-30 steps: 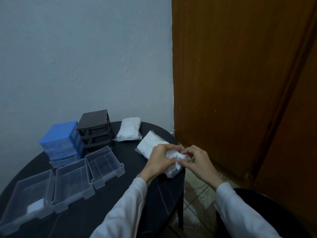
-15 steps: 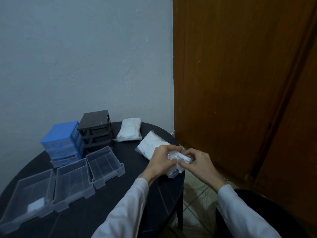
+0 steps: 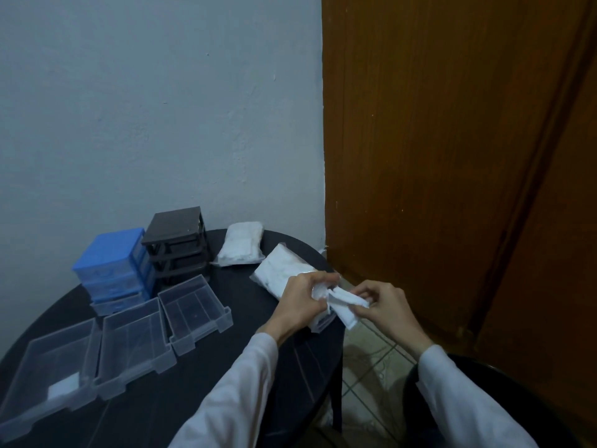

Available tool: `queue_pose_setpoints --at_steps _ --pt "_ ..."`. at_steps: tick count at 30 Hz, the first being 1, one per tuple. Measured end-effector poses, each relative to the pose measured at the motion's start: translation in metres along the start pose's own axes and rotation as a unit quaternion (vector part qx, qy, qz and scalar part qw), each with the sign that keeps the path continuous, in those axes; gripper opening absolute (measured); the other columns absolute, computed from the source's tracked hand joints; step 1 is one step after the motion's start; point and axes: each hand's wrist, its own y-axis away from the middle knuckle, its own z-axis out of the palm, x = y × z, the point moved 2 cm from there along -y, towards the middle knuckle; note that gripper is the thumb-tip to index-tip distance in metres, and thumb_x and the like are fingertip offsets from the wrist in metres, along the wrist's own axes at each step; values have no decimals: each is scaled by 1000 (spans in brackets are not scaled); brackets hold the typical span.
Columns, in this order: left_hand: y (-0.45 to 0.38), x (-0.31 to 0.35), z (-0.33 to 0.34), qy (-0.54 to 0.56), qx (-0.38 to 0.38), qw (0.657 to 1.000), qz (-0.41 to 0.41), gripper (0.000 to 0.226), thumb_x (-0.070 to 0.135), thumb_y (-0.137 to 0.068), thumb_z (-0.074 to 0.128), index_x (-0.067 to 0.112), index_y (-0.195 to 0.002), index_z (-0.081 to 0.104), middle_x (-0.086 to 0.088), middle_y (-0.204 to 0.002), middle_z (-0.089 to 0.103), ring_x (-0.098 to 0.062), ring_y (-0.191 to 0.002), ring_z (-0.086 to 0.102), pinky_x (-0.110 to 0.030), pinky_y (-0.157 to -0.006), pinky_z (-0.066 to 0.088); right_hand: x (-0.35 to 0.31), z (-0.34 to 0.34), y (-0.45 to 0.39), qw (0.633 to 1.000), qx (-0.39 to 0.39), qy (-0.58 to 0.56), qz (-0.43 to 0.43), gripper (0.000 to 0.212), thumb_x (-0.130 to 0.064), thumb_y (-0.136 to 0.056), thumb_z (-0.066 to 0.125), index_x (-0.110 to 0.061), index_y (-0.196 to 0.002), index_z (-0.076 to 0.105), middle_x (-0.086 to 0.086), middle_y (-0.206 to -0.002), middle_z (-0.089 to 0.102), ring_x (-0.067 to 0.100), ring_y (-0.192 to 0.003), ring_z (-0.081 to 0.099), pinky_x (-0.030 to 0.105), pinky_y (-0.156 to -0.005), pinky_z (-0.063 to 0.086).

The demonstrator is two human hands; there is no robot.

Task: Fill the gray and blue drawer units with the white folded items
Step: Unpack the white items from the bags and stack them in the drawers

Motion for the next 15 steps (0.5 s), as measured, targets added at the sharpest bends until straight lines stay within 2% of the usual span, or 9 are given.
queue_pose_setpoints --at_steps 3,5,7,9,12,15 --pt "0 1 0 -32 3 999 12 49 -3 -79 56 17 -124 60 2 -126 61 -11 -124 48 -14 -107 24 3 -5 -1 1000 6 -1 9 15 -8 -80 68 -12 -94 69 0 -87 65 7 -76 57 7 -58 44" --pt "0 1 3 -66 -1 998 19 56 -1 -82 55 21 -133 50 2 -133 55 -13 -131 42 -30 -118 10 5 -9 -2 1000 17 3 11 12 -14 -83 66 -14 -95 69 0 -88 65 10 -80 58 14 -64 44" --pt "0 1 5 -92 -12 995 24 64 1 -85 53 23 -142 36 2 -143 46 -13 -139 30 -29 -117 -1 7 -14 -2 1000 23 9 15 11 -18 -86 64 -15 -95 69 1 -89 65 12 -83 58 20 -67 43" --pt "1 2 8 -118 -23 992 31 67 3 -89 51 23 -147 26 1 -148 36 -14 -143 20 -25 -114 -4 6 -18 -1 1000 23 9 13 10 -19 -87 62 -16 -95 68 -1 -90 65 9 -82 56 18 -65 41" --pt "3 2 9 -132 -31 990 40 67 8 -90 52 20 -147 21 0 -152 29 -15 -145 13 -28 -115 -6 0 -23 -2 1000 20 -5 6 8 -18 -89 59 -20 -94 65 -8 -87 60 -1 -79 53 13 -63 41" --pt "10 3 0 -87 -10 996 21 69 18 -89 58 21 -147 22 -2 -153 28 -14 -144 11 -26 -114 -8 -12 -24 -5 1000 14 8 -3 10 -17 -90 57 -19 -97 64 -9 -89 58 -3 -80 51 12 -62 39"
